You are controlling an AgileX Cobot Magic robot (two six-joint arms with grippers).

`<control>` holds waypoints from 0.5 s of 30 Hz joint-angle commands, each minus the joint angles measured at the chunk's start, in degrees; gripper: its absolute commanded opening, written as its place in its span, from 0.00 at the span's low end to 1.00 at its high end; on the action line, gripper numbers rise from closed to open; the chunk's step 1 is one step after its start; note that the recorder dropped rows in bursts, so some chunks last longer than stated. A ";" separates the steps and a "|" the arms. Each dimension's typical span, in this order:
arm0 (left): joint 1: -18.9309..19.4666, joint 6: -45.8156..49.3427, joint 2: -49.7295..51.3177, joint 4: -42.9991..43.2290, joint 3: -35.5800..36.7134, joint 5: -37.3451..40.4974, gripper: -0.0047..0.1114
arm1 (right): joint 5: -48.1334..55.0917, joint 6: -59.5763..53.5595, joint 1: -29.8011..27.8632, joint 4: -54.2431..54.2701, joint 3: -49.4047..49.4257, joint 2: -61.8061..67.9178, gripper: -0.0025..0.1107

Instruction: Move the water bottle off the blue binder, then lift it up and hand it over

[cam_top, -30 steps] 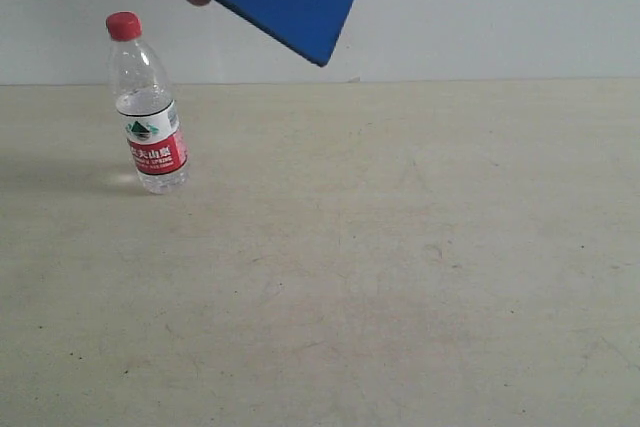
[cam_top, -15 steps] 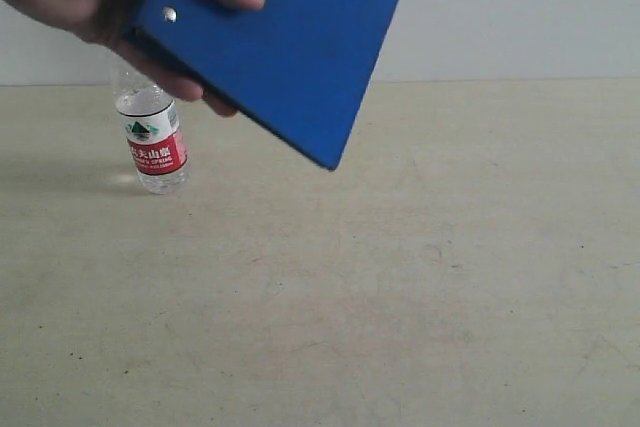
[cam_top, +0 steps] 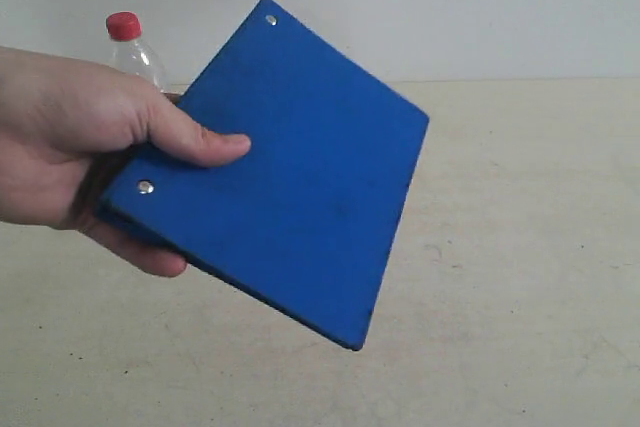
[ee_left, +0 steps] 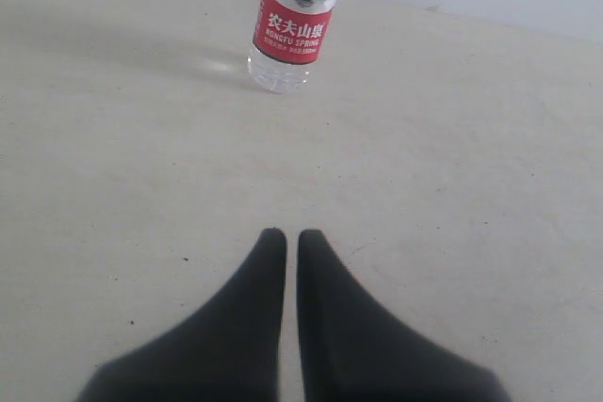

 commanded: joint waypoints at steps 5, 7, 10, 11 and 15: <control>-0.32 0.25 -0.16 0.36 0.19 -0.58 0.08 | -0.38 0.09 0.11 -0.26 0.10 -0.12 0.02; -0.32 0.25 -0.16 0.36 0.19 -0.58 0.08 | -0.38 0.09 0.11 -0.26 0.10 -0.12 0.02; -0.32 0.25 -0.16 0.36 0.19 -0.58 0.08 | -0.38 0.09 0.23 -0.26 0.10 -0.35 0.02; -0.32 0.25 -0.16 0.36 0.19 -0.58 0.08 | -0.38 -0.28 0.50 -0.53 0.10 -0.64 0.02; -0.32 0.25 -0.16 0.36 0.19 -0.58 0.08 | -0.51 -2.53 -0.33 -3.26 -0.33 -2.16 0.02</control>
